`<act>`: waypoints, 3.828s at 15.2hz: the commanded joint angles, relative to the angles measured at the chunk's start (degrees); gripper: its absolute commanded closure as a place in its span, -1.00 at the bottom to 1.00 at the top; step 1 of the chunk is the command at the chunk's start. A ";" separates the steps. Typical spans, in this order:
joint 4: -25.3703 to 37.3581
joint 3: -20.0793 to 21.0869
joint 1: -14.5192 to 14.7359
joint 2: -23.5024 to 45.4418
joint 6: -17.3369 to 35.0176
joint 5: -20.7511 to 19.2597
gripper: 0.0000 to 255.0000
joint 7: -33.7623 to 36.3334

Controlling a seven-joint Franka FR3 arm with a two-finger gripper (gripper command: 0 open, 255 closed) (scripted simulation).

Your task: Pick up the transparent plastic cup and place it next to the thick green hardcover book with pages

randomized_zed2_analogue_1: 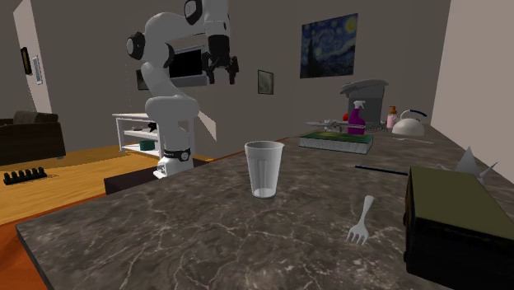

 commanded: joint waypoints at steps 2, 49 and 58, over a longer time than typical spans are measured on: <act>0.41 -0.07 -0.21 2.06 1.47 -0.40 -1.00 -0.21; 38.14 -2.64 -4.82 65.84 23.28 -11.19 1.00 -1.11; 39.36 -2.61 -4.80 65.05 21.29 -11.08 1.00 -1.37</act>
